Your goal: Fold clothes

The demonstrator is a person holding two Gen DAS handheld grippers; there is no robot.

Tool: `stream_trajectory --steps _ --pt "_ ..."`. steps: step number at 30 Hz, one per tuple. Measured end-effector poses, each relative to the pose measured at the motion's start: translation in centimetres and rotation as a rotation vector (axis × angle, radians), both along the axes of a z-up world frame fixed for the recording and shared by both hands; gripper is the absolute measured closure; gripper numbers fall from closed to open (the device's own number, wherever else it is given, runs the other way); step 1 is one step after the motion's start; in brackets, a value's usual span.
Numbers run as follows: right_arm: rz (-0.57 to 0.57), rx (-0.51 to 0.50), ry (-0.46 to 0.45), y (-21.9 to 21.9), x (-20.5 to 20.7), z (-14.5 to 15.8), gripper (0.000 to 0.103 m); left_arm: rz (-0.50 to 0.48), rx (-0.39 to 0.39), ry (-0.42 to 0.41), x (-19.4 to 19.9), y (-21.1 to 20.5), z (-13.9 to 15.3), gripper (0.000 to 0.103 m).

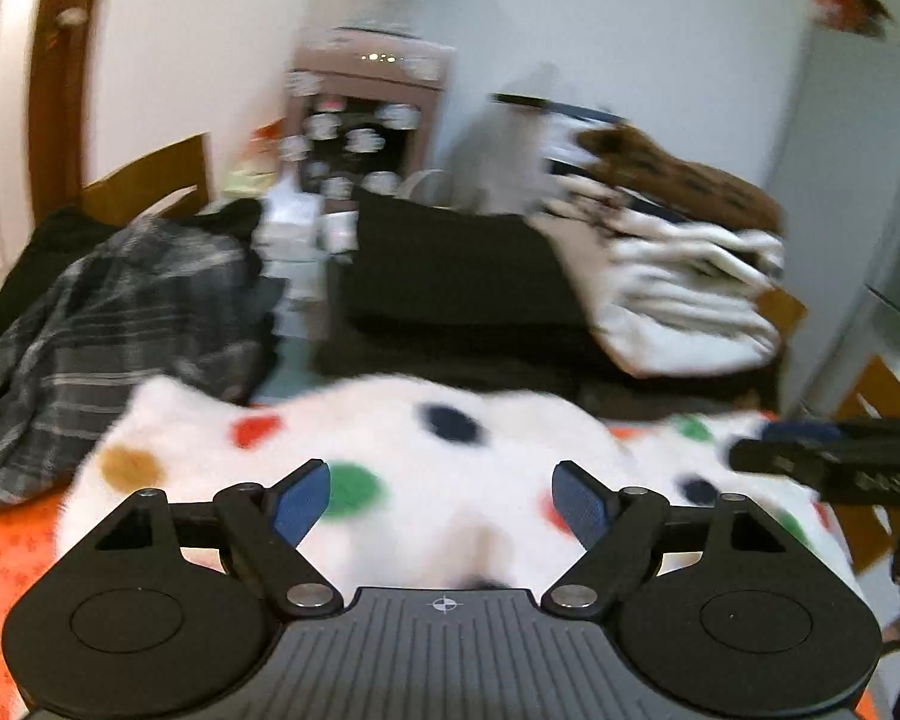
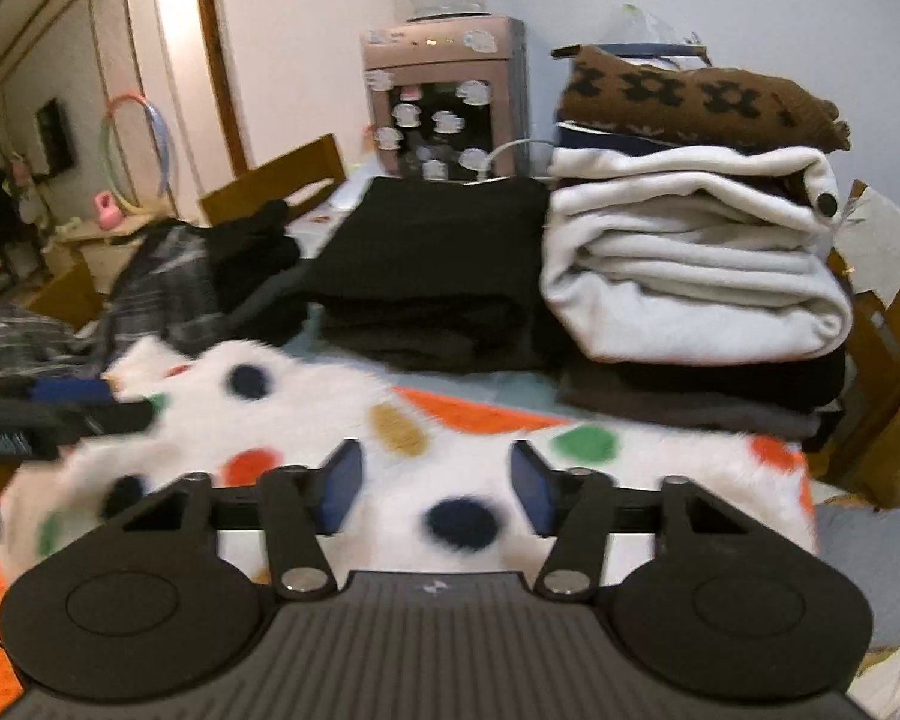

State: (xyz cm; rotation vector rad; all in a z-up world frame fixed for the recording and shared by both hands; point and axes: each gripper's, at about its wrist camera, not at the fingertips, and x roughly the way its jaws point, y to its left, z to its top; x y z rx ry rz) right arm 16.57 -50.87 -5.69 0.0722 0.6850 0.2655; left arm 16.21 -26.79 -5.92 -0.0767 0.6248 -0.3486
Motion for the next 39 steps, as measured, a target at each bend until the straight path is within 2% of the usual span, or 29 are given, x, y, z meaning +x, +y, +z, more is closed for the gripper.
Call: stream_trajectory --steps 1,2,3,4,5,6,10,14,17,21,27,30,34,36,39 --pt "0.009 0.007 0.003 0.5 -0.4 0.0 0.065 -0.034 0.008 -0.008 -0.6 -0.8 -0.1 0.028" --pt "0.022 0.015 0.008 1.1 -0.8 -0.1 0.073 -0.068 0.015 -0.014 -1.1 -1.6 -0.2 0.038" --pt "0.035 0.023 0.013 1.7 -1.1 -0.2 0.08 -0.102 0.014 -0.009 -1.4 -2.3 -0.4 0.059" --pt "0.046 0.031 0.019 2.2 -1.3 -0.4 0.083 -0.12 0.006 0.009 -1.4 -2.8 -0.6 0.071" --pt "0.054 0.037 0.022 2.7 -1.4 -0.5 0.087 -0.133 -0.004 0.028 -1.4 -3.2 -0.8 0.088" --pt "0.062 0.043 0.025 3.2 -1.5 -0.7 0.087 -0.146 -0.015 0.048 -1.3 -3.6 -1.0 0.092" --pt "0.062 -0.003 0.025 4.8 -0.5 -1.6 0.095 -0.122 -0.019 0.076 0.2 -4.0 -2.0 0.094" --pt "0.072 -0.031 0.056 5.6 2.1 -3.0 0.097 -0.076 -0.023 0.159 2.8 -3.6 -4.4 0.094" --pt "0.089 -0.076 0.097 6.6 3.6 -5.4 0.097 -0.048 -0.022 0.204 3.9 -3.4 -6.8 0.093" --pt "0.098 -0.148 0.124 7.7 4.5 -9.1 0.098 -0.045 0.02 0.197 4.1 -4.0 -9.4 0.095" --pt "0.084 -0.136 0.076 7.4 4.6 -11.2 0.101 -0.047 0.034 0.17 4.3 -3.9 -10.4 0.097" --pt "0.097 -0.137 0.081 7.2 4.7 -11.0 0.099 -0.057 0.03 0.167 4.2 -3.9 -9.9 0.097" --pt "0.088 -0.07 0.088 6.1 4.1 -8.5 0.096 -0.069 -0.049 0.158 3.6 -2.8 -8.0 0.094" --pt "0.092 -0.048 0.064 5.5 2.8 -6.7 0.09 -0.068 -0.086 0.139 2.7 -2.0 -6.6 0.089" --pt "0.128 -0.035 0.026 5.3 0.2 -4.4 0.08 -0.089 -0.106 0.1 0.9 -1.3 -4.6 0.088"
